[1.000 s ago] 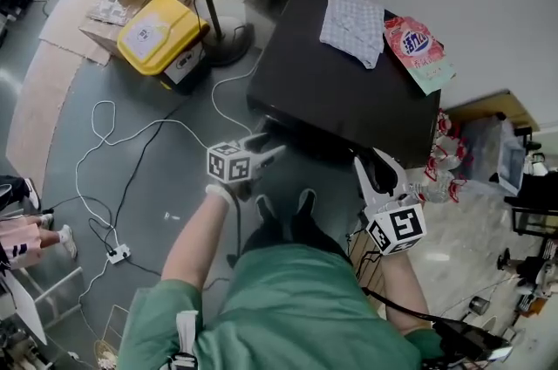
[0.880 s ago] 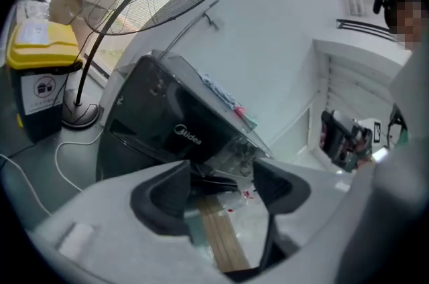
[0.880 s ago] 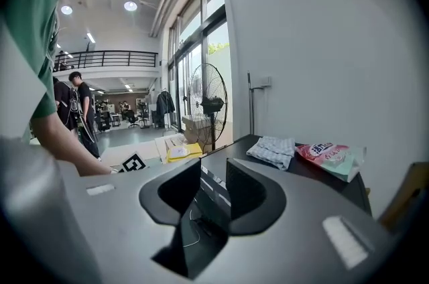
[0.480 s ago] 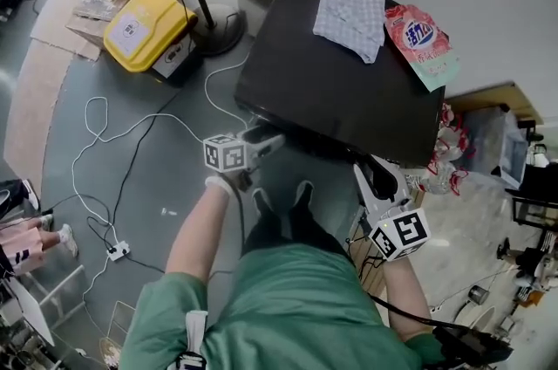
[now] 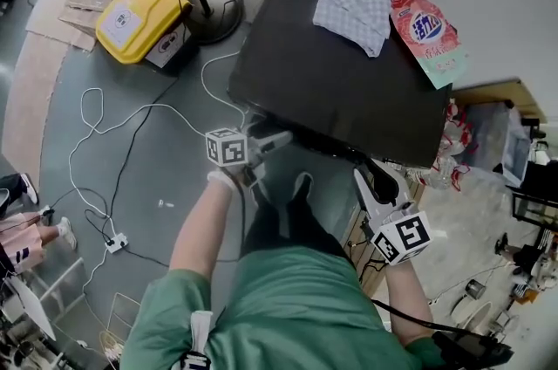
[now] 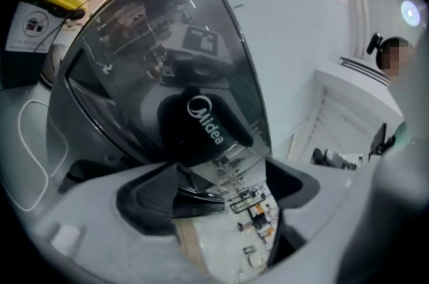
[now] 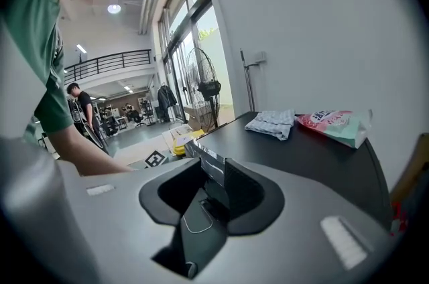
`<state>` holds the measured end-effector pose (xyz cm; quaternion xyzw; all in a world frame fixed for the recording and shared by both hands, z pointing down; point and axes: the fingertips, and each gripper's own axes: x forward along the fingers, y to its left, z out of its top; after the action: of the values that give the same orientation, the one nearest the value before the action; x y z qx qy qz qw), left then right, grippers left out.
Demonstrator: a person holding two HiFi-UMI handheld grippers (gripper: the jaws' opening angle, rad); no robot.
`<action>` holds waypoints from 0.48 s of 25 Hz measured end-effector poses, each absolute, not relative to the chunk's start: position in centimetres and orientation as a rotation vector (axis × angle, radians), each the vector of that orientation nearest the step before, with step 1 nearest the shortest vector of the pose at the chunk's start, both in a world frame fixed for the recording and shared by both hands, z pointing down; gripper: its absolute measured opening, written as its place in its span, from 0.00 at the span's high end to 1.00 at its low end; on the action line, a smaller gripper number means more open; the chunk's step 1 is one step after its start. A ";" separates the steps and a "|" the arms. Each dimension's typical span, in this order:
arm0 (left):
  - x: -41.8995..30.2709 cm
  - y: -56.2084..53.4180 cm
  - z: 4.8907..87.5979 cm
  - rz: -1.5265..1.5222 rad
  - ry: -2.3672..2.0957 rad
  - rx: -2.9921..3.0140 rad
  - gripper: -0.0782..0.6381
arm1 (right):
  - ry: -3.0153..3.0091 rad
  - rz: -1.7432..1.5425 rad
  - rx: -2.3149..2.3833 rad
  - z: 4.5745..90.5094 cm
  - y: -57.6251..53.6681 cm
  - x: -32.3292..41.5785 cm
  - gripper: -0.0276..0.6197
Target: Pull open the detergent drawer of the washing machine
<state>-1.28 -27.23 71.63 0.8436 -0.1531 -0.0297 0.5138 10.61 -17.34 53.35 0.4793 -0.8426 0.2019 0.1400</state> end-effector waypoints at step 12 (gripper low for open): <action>-1.0 -28.9 71.4 -0.344 -0.389 1.910 0.31 | -2.445 0.668 1.287 55.4 -15.5 10.2 0.80</action>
<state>-1.03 -28.94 71.37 0.8065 -0.1644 -0.1454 0.5489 10.17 -15.47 55.36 0.4476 -0.8506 0.2323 0.1490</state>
